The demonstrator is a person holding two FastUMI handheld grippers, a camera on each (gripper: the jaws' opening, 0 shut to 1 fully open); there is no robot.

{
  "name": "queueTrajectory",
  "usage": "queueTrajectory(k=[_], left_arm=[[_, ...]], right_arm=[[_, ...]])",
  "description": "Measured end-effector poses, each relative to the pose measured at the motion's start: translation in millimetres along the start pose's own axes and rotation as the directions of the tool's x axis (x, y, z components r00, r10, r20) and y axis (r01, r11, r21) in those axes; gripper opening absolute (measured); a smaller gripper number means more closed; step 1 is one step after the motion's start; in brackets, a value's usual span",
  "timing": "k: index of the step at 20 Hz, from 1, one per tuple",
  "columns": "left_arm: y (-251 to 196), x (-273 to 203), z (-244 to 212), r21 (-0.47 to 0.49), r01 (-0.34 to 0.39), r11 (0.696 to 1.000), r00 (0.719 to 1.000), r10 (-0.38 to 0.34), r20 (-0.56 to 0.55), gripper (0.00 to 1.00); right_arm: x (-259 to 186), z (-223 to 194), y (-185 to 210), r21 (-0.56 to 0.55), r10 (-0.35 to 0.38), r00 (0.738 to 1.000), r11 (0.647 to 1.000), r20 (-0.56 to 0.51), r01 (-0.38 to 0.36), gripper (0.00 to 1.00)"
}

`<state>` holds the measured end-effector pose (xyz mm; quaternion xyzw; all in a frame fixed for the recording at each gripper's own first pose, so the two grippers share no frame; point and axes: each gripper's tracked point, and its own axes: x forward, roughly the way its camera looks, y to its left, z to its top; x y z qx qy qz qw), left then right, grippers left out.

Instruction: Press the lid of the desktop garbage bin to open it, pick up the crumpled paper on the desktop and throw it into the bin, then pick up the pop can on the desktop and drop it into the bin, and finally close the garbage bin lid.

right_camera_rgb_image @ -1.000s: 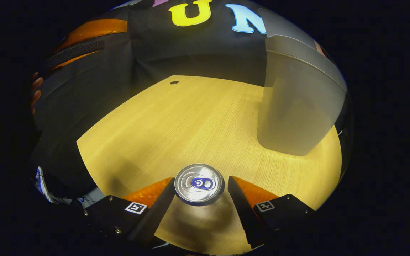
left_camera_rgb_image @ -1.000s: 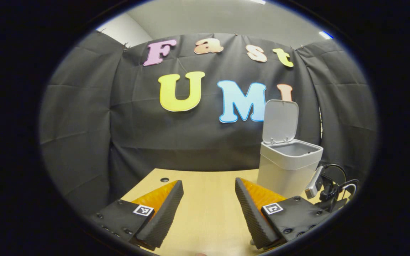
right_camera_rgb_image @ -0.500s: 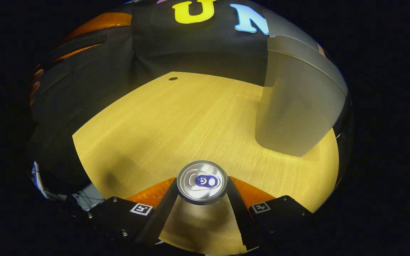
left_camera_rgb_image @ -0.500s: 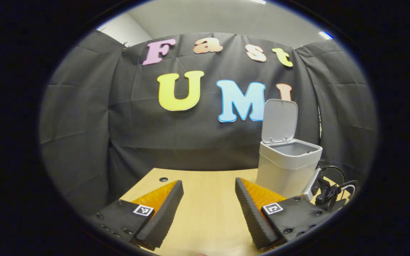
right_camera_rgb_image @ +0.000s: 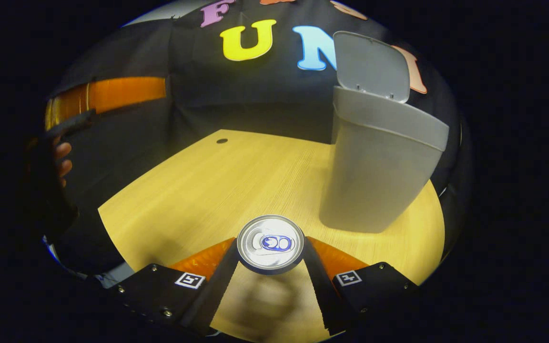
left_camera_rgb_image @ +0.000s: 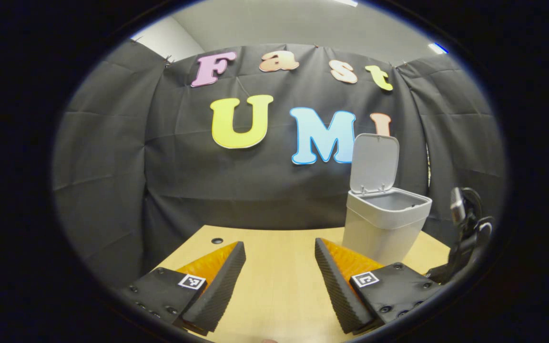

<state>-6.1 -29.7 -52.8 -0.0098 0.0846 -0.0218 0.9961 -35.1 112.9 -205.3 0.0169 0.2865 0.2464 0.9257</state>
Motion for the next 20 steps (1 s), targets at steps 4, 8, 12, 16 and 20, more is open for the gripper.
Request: queueTrajectory(k=[4,8,12,16,20], left_arm=[[-6,3,0,-0.007,0.008,1.000,1.000,-0.008,0.002,0.92],[-10,3,1,-0.010,0.008,1.000,1.000,-0.008,0.004,0.89],[-11,3,1,-0.008,-0.002,1.000,1.000,0.002,0.000,0.89],[-11,-1,5,-0.014,-0.013,1.000,1.000,0.014,0.008,0.89],[-13,0,6,-0.016,-0.022,1.000,1.000,0.022,0.009,0.93]], right_arm=[[-16,46,-12,0.002,-0.022,0.991,1.000,0.129,0.021,0.84],[-32,93,-18,-0.018,-0.025,0.960,0.999,0.280,0.031,0.84],[-51,141,-29,-0.030,-0.044,0.899,0.998,0.437,0.063,0.84],[-65,182,-49,-0.021,-0.102,0.829,0.990,0.550,0.136,0.84],[-69,208,-79,0.039,-0.194,0.767,0.976,0.611,0.216,0.84]])
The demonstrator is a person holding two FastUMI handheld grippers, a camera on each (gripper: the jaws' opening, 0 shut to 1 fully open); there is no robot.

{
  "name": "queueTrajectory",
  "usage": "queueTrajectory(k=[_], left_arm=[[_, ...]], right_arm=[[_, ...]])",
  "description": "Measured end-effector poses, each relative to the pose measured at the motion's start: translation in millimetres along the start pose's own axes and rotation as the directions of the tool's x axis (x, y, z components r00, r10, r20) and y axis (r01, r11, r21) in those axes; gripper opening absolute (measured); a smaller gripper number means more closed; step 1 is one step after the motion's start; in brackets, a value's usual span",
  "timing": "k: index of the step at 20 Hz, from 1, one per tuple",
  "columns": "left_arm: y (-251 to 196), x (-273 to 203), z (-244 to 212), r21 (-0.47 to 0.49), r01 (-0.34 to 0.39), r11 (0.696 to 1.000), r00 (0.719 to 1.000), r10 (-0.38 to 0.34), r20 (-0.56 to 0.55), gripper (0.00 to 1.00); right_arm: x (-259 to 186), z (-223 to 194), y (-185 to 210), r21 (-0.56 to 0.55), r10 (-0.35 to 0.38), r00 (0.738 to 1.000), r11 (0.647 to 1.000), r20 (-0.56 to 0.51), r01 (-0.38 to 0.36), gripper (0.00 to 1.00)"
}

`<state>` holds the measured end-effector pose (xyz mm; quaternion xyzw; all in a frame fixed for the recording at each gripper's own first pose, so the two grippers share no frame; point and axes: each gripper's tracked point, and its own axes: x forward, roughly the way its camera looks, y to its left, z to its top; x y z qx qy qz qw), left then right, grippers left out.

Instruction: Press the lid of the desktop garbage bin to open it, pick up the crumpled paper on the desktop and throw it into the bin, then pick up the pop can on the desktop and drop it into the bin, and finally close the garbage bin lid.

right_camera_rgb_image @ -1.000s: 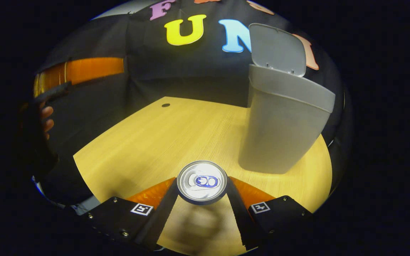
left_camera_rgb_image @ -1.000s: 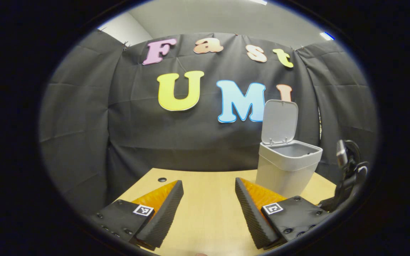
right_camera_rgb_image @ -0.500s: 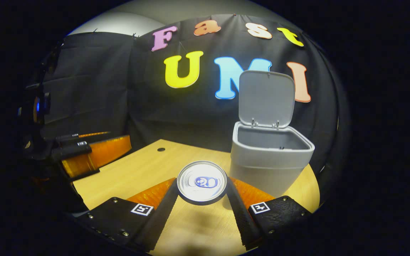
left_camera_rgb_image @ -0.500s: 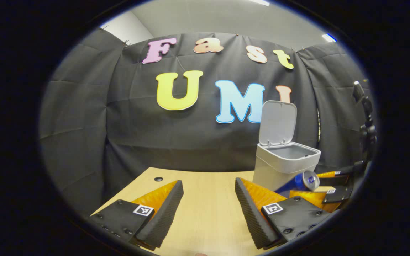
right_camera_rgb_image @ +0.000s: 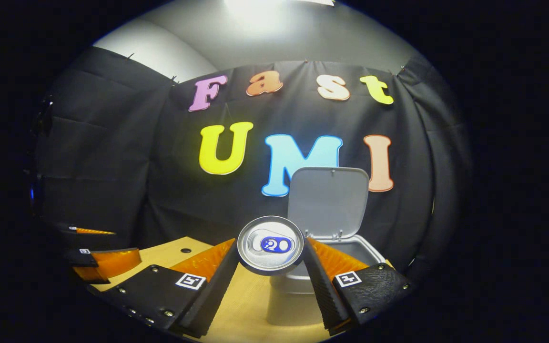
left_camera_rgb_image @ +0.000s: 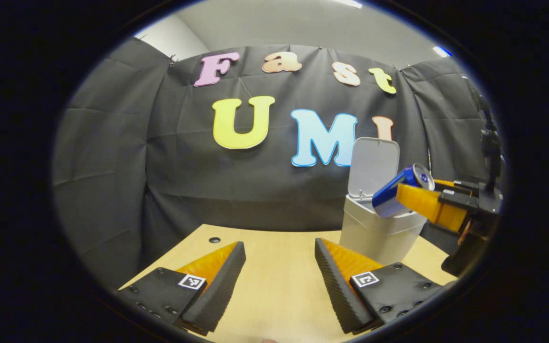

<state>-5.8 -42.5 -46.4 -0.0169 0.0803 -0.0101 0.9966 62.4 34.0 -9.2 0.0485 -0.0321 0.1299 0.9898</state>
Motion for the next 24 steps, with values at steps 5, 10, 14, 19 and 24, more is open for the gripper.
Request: queueTrajectory(k=[5,10,14,19,24], left_arm=[[-1,-1,2,-0.008,-0.006,1.000,1.000,0.006,-0.001,1.00],[-2,-2,-1,-0.009,-0.009,1.000,1.000,0.009,-0.007,1.00],[-3,0,-1,-0.005,-0.010,1.000,1.000,0.010,-0.013,1.00],[-11,1,2,-0.003,-0.005,1.000,1.000,0.005,-0.007,1.00],[-12,2,0,-0.006,-0.006,1.000,1.000,0.006,-0.013,1.00]], right_arm=[[25,-23,-33,0.045,-0.080,0.994,0.995,-0.075,0.084,0.84],[39,-36,-52,0.080,-0.097,0.988,0.991,-0.118,0.107,0.84],[42,-40,-46,0.073,-0.073,0.989,0.994,-0.131,0.083,0.84],[53,-47,-41,0.053,-0.058,0.989,0.996,-0.138,0.065,0.84],[56,-46,-45,0.055,-0.073,0.988,0.995,-0.134,0.081,0.86]])
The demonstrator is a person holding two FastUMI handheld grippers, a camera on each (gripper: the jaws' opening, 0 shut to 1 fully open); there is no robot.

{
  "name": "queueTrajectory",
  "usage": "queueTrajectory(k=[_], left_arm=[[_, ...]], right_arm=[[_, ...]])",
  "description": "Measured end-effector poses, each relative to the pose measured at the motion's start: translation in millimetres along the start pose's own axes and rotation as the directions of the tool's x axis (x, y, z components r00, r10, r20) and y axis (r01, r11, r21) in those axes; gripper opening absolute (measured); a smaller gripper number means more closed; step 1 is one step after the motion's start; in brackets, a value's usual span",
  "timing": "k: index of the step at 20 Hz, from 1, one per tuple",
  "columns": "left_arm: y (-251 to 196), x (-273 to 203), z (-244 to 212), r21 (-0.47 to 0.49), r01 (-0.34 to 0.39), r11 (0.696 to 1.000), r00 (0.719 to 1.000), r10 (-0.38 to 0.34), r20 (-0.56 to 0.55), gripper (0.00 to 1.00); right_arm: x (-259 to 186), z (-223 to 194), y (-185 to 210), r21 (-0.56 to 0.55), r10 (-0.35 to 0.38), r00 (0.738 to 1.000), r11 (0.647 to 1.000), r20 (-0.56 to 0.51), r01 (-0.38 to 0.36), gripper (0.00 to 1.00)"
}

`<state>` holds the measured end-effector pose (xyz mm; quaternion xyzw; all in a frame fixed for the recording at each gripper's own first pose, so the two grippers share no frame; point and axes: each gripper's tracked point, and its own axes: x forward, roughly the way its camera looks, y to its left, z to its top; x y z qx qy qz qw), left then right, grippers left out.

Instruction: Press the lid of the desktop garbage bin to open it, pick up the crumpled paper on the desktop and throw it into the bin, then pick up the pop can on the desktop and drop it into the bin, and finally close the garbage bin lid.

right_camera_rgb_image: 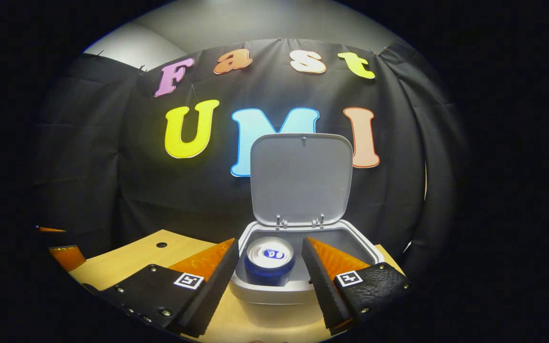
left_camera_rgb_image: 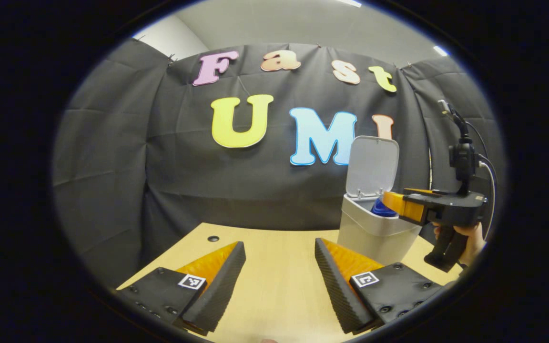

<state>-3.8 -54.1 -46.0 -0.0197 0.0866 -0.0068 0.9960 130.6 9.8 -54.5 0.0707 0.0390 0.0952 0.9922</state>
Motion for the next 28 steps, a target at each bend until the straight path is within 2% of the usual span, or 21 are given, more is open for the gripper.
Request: queueTrajectory(k=[2,5,6,7,8,9,11,12,16,26,27,28], left_arm=[[0,-1,-1,-0.003,-0.001,1.000,1.000,0.001,-0.001,1.00],[-1,1,0,-0.002,0.000,1.000,1.000,0.000,0.000,1.00],[-2,2,0,-0.002,0.002,1.000,1.000,-0.002,0.001,1.00],[-3,2,1,-0.001,0.005,1.000,1.000,-0.005,0.002,1.00],[-3,4,1,-0.002,0.008,1.000,1.000,-0.008,0.003,1.00],[-4,5,1,-0.002,0.010,1.000,1.000,-0.010,0.003,0.89],[-6,6,3,-0.004,0.014,1.000,1.000,-0.013,0.008,0.89],[-7,7,3,-0.005,0.016,1.000,1.000,-0.016,0.011,0.95],[-1,14,5,0.005,0.019,1.000,1.000,-0.019,0.014,0.95],[22,23,19,0.040,0.045,0.998,0.999,-0.046,0.025,0.95],[23,24,21,0.052,0.053,0.997,0.998,-0.055,0.032,1.00],[24,25,24,0.063,0.061,0.996,0.997,-0.063,0.040,0.89]], right_arm=[[0,2,0,0.008,0.000,1.000,1.000,0.005,0.000,0.90],[-2,3,-2,0.011,-0.002,1.000,1.000,0.008,0.002,0.90],[-2,1,-2,0.010,0.000,1.000,1.000,0.004,0.000,0.97],[-2,0,-1,0.007,0.003,1.000,1.000,-0.003,-0.003,0.90],[-1,0,-2,0.003,0.001,1.000,1.000,-0.006,-0.001,0.90],[-1,1,-3,-0.001,-0.002,1.000,1.000,-0.006,0.002,0.91],[-2,4,-3,-0.004,-0.006,1.000,1.000,-0.004,0.006,0.91],[-2,6,-3,-0.005,-0.008,1.000,1.000,-0.006,0.008,0.92],[-2,21,-5,-0.009,-0.027,1.000,1.000,0.007,0.027,0.92],[22,100,-23,-0.010,-0.111,0.990,0.994,0.087,0.112,0.92],[24,109,-25,-0.017,-0.121,0.988,0.992,0.096,0.123,0.92],[27,118,-28,-0.027,-0.129,0.986,0.991,0.102,0.132,0.92]])
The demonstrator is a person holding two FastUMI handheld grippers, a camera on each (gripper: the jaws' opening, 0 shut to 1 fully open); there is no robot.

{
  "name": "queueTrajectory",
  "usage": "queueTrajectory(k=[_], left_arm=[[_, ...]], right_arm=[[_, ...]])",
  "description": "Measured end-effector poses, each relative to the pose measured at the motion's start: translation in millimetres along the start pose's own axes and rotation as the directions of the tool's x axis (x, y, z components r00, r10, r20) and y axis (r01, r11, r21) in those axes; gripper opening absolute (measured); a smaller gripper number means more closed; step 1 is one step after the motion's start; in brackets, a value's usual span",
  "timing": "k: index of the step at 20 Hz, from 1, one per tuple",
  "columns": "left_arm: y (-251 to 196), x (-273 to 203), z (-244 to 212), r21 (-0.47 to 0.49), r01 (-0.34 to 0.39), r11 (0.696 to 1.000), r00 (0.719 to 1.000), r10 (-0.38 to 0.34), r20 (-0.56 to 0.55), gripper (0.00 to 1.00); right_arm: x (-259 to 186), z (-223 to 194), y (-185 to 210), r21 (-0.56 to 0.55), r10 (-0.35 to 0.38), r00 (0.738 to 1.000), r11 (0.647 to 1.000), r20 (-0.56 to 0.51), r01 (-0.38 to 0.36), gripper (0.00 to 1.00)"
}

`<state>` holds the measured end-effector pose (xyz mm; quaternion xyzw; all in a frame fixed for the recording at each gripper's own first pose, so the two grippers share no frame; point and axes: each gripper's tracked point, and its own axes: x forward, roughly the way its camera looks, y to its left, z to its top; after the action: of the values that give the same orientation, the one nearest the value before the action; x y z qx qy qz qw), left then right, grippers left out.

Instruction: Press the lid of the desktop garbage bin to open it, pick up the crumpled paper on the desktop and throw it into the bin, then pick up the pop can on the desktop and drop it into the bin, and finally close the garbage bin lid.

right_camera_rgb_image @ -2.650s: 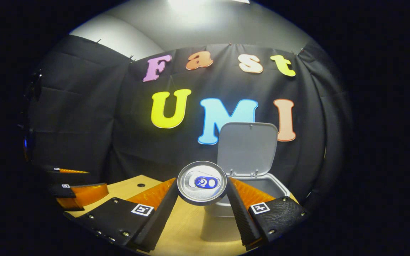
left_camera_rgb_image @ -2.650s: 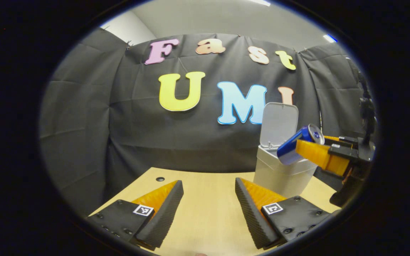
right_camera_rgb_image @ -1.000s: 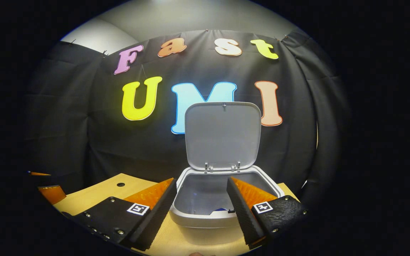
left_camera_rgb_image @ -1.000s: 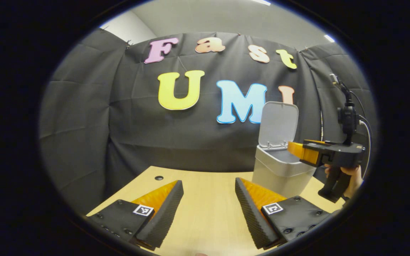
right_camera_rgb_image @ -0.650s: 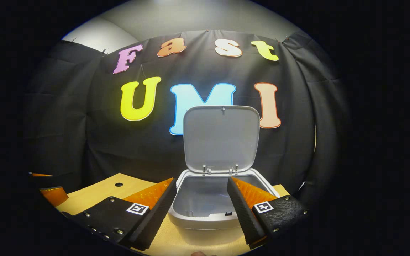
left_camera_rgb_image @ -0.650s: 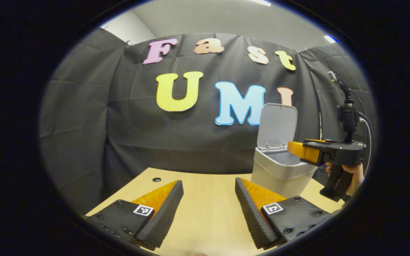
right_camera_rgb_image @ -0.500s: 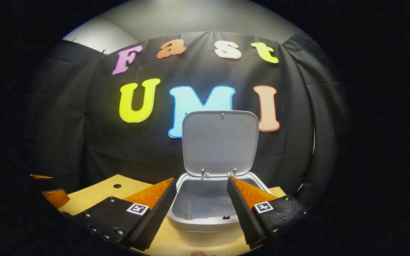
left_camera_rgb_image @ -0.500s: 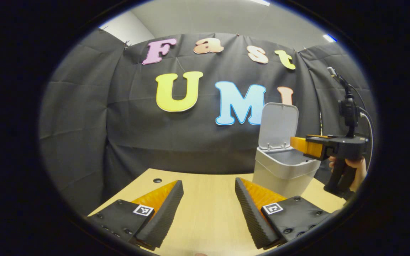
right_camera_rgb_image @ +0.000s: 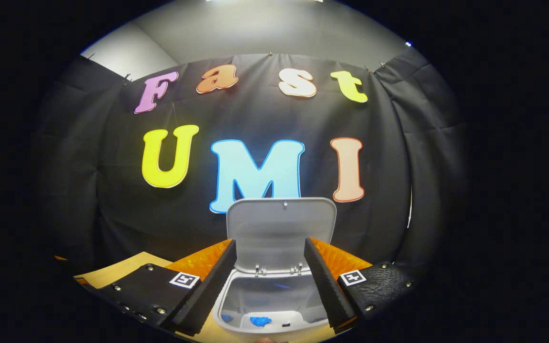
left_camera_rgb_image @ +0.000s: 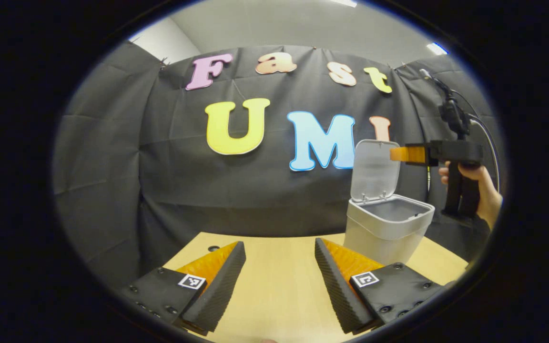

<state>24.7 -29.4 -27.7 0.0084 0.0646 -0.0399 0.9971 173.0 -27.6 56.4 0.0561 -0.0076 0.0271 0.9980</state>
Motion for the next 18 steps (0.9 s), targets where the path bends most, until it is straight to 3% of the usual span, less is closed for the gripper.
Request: queueTrajectory(k=[1,2,7,18], left_arm=[[2,0,4,0.010,0.001,1.000,1.000,-0.001,0.012,0.89],[4,1,6,0.018,0.000,1.000,1.000,0.000,0.020,1.00],[-1,2,16,0.019,0.004,1.000,0.999,-0.005,0.040,1.00],[1,0,16,-0.015,-0.069,0.997,0.997,0.070,0.034,1.00]], right_arm=[[4,9,-1,-0.010,-0.003,1.000,1.000,0.005,0.003,0.92],[8,17,-2,-0.019,-0.007,1.000,1.000,0.011,0.007,0.92],[29,53,-3,-0.041,-0.011,0.998,0.999,0.066,0.014,0.92],[84,55,2,-0.060,0.003,0.997,0.998,0.072,0.001,0.92]])
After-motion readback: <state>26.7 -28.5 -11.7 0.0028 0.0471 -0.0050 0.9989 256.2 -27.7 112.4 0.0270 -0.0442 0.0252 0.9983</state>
